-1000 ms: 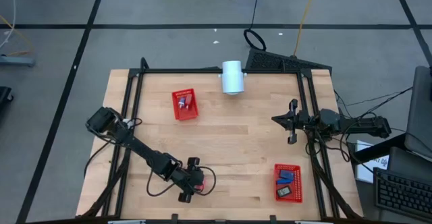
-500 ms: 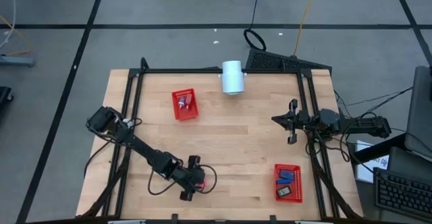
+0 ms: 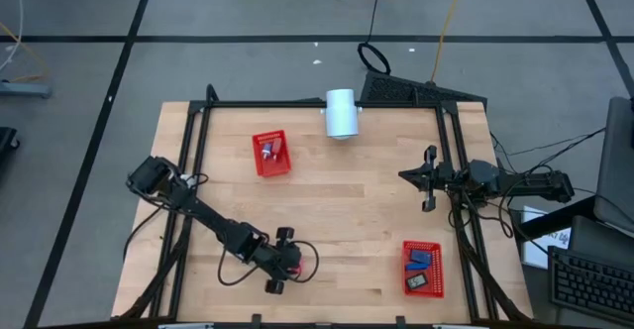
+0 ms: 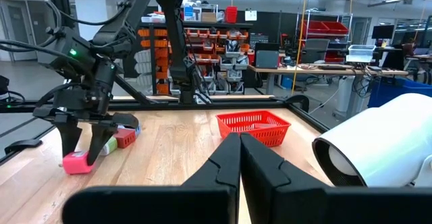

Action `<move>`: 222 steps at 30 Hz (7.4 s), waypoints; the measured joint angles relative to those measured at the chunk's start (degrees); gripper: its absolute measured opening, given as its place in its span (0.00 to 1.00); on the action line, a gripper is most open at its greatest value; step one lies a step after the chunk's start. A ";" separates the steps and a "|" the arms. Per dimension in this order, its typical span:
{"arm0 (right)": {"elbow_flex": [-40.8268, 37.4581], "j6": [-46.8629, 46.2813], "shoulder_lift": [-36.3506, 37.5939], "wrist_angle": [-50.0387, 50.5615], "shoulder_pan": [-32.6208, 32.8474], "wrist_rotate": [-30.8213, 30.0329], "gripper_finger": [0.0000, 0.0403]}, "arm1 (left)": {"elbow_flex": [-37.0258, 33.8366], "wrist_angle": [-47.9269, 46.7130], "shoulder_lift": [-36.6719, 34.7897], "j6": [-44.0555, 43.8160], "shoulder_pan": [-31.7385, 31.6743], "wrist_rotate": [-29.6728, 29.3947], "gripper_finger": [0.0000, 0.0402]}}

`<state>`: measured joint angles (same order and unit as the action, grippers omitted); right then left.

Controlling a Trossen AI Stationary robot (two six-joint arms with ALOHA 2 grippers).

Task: Pick & Place Office items
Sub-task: Put the pink charger adapter into the top red bin, then put the green charger adapter into the top red bin

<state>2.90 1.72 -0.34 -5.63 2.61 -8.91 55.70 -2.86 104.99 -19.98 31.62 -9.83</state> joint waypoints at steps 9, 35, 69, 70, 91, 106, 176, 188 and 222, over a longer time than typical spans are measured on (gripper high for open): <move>0.00 0.00 0.00 0.00 0.01 0.00 0.00 | 0.00 -4.24 -7.14 -2.73 -3.31 -0.82 0.44; -0.01 0.02 0.00 0.08 0.00 0.00 0.00 | 0.04 -23.45 -32.09 -4.79 -11.23 -12.64 0.44; 0.00 0.01 -0.12 0.26 0.01 -0.01 0.00 | -30.55 -9.85 -50.57 -7.05 -42.70 -8.70 0.45; 0.00 0.02 -0.09 0.24 0.01 0.00 0.00 | -31.22 -9.49 -50.18 -7.21 -43.02 -8.70 0.45; 0.00 0.02 -0.13 0.26 0.01 0.00 0.00 | -32.74 -1.45 -39.79 -5.91 -45.47 -8.06 0.44; 0.00 0.02 -0.13 0.26 0.00 0.00 0.00 | -32.72 0.03 -37.39 -8.46 -45.90 -8.10 0.42; -0.02 0.02 -0.13 0.26 0.02 0.00 0.00 | -32.65 13.01 -70.40 -5.83 -44.50 22.42 0.33; 0.00 0.00 -0.13 0.26 0.01 0.00 0.00 | -32.68 -1.32 -82.95 -2.15 -41.38 12.54 0.33; -0.02 0.02 -0.11 0.26 0.00 0.00 0.00 | -32.70 22.56 -36.62 -26.57 8.79 -8.73 0.33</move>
<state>2.87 1.74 -0.45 -5.37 2.61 -8.91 23.00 19.70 68.37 -46.55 40.41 -18.56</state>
